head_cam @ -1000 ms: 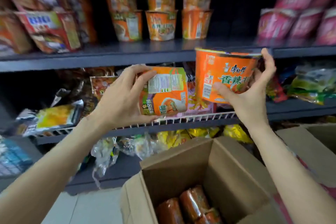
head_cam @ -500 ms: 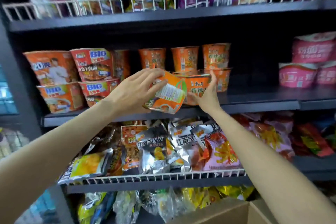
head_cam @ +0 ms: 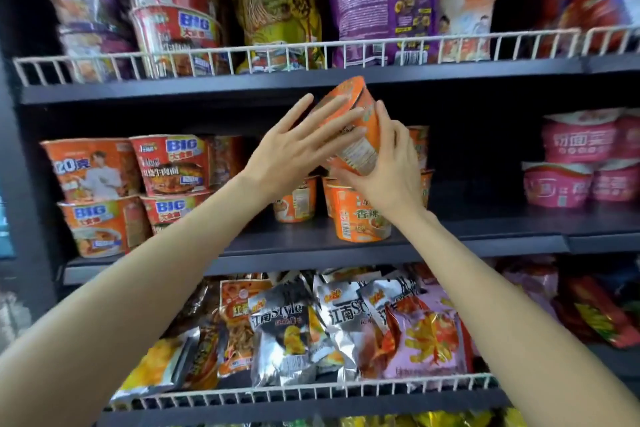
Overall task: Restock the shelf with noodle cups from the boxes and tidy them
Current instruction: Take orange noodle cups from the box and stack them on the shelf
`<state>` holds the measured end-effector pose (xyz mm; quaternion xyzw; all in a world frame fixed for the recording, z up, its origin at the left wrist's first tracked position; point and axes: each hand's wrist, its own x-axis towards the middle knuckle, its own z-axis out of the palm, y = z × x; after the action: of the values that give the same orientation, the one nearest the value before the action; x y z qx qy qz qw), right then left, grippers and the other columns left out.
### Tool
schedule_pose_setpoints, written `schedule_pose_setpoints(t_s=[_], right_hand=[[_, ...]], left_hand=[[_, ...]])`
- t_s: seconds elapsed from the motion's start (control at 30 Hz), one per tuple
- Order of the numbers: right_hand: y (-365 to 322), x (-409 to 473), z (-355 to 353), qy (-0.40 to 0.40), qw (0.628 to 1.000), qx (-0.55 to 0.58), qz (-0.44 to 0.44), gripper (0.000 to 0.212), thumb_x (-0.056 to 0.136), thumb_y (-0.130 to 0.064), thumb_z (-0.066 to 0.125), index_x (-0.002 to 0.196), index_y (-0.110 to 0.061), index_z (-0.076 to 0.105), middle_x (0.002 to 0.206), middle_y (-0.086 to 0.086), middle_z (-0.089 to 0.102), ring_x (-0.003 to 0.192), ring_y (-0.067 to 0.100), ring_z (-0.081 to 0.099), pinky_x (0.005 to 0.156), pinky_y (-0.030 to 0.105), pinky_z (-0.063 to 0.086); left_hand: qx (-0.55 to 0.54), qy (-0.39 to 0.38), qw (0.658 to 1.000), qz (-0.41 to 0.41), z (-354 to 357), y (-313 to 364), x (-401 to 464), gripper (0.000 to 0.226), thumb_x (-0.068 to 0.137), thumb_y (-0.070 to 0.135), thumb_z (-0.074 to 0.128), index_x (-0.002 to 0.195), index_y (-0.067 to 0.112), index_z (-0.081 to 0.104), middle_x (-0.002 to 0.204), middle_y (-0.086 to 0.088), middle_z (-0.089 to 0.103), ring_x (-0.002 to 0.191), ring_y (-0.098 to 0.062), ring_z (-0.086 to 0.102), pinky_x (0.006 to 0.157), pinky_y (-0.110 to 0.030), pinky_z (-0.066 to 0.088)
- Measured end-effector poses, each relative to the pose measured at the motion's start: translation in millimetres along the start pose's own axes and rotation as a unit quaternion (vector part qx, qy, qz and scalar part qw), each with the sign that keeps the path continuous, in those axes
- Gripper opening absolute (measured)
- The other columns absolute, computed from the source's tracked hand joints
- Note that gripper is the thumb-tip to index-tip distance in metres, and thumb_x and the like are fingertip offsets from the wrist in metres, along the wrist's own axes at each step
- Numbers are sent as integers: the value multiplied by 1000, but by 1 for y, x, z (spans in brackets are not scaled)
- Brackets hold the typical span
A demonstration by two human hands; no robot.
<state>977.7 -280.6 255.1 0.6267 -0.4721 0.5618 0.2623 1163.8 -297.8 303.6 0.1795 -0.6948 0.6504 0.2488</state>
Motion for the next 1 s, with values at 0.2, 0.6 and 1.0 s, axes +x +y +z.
schedule_pose_setpoints(t_s=[0.2, 0.6, 1.0], right_hand=[[23, -4, 43, -55, 970, 50, 231, 112, 70, -81, 50, 150, -20, 1, 148, 16, 34, 134, 33, 38, 108, 58, 28], [53, 5, 44, -143, 950, 65, 271, 85, 89, -57, 51, 151, -11, 14, 154, 12, 26, 141, 30, 24, 114, 47, 24], [52, -204, -48, -96, 989, 70, 83, 26, 96, -29, 44, 104, -16, 65, 79, -7, 70, 65, 13, 67, 56, 35, 54]], left_hand=[[-169, -2, 964, -204, 27, 71, -12, 74, 78, 7, 60, 145, 23, 34, 154, -2, 26, 143, -23, 22, 115, -44, 20], [-404, -148, 756, -493, 68, 136, 4, 84, 73, 42, 77, 141, 21, 31, 140, 1, 30, 97, -24, 60, 69, -35, 50], [-589, 10, 677, -441, -23, 217, -93, 26, 91, 31, 50, 116, 27, 52, 93, 15, 63, 84, -3, 59, 71, -24, 46]])
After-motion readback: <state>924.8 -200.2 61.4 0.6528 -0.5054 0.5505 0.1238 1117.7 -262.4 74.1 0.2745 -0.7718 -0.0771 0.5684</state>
